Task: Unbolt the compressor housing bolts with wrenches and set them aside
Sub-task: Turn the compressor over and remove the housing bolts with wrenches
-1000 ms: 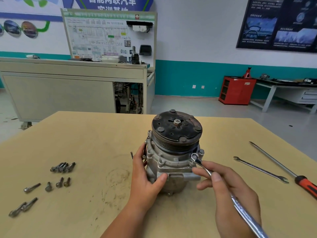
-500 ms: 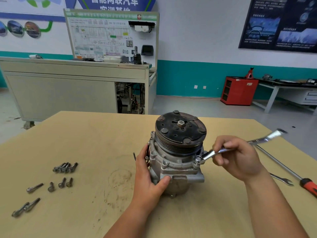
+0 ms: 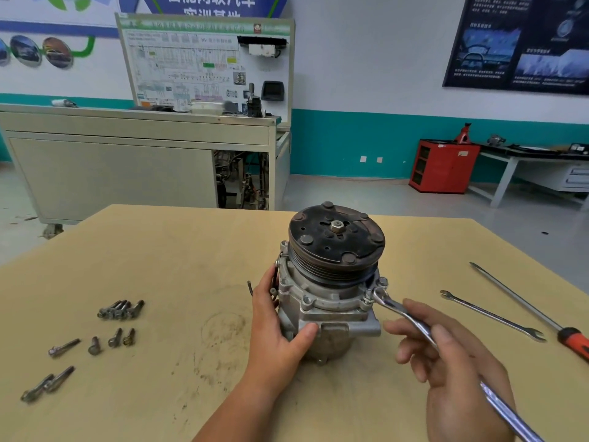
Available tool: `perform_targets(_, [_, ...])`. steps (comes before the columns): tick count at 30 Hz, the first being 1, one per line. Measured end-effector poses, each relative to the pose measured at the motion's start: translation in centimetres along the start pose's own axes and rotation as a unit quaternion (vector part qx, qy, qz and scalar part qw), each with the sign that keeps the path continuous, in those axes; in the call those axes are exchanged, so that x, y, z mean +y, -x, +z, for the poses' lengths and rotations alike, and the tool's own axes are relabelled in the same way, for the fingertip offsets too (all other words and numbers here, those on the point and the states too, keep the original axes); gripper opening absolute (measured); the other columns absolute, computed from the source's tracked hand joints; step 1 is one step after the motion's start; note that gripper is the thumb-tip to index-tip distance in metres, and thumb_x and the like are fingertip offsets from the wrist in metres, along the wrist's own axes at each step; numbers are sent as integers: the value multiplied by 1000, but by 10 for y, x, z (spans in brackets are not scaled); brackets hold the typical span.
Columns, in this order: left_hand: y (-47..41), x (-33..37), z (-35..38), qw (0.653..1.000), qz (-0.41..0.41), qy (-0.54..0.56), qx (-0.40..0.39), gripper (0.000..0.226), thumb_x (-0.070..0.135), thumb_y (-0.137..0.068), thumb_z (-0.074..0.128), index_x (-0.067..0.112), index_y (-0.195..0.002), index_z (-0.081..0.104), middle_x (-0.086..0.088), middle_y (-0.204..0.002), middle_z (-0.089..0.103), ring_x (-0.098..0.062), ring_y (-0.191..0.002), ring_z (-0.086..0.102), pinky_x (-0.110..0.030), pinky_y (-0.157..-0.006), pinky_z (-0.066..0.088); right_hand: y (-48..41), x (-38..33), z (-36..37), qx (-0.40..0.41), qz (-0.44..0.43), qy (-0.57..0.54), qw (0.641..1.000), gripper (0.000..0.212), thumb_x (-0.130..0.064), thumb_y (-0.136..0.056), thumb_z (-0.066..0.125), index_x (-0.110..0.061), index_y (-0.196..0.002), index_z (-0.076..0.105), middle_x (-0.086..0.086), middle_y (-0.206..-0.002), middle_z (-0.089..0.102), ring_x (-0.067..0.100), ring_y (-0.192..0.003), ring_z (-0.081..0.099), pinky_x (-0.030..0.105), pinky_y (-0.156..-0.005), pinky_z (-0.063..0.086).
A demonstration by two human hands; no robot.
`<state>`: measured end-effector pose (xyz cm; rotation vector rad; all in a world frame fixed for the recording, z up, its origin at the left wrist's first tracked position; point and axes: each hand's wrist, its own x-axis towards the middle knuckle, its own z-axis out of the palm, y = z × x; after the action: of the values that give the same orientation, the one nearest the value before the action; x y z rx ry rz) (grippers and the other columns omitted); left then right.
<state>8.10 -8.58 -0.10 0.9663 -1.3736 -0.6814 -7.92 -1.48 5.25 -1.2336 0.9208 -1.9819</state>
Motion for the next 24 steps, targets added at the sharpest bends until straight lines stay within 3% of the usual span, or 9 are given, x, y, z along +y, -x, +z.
perform_targets(4, [1,0,0,1000,-2,-5,4,87,52,-65,61,29,-141,26,-1,-146,39,-15,-131,44,-42,-109,39,5,-8,11,-17,-12,95,995,29,-11,-85,58,-36,-90,73,3,-72,72,11,-41,50,9,-43,34])
perform_targets(7, [1,0,0,1000,-4,-8,5,85,52,-65,61,33,-140,26,1,-145,40,-12,-130,45,-39,-108,40,4,-15,13,-37,-8,124,992,29,-18,-78,50,-32,-89,73,2,-70,72,8,-43,46,6,-44,33])
perform_targets(11, [1,-1,-1,1000,-13,0,0,87,50,-63,62,31,-141,26,1,-145,41,-14,-130,47,-44,-108,41,-26,-17,1,-54,127,11,990,42,0,-86,39,-11,-66,75,9,-49,56,9,-38,35,13,-37,25])
perform_targets(14, [1,-2,-1,1000,-15,-1,0,87,49,-62,61,32,-140,27,2,-144,41,-15,-129,47,-45,-107,41,-60,-16,-8,-70,222,-25,972,49,-1,-84,32,-6,-53,70,7,-44,48,7,-34,31,13,-36,21])
perform_targets(18, [0,-2,-2,1000,-15,-4,-1,88,50,-61,61,33,-140,27,2,-144,42,-14,-128,47,-44,-107,42,-104,-16,0,-201,311,-1,929,34,-12,-67,38,-9,-46,64,3,-38,40,6,-32,28,11,-34,23])
perform_targets(21, [0,-1,-2,1000,-14,-2,-2,87,50,-60,61,36,-139,28,4,-143,42,-12,-127,48,-41,-106,42,-119,-13,2,-276,321,-18,906,31,-13,-65,38,-7,-46,62,2,-36,38,5,-30,29,9,-35,24])
perform_targets(24, [0,-1,-2,1000,-10,-2,1,86,50,-60,60,34,-138,29,3,-143,42,-13,-128,47,-40,-107,42,-114,-9,-7,-252,305,-150,906,10,-21,-57,64,-11,-56,66,0,-41,42,4,-38,23,13,-36,26])
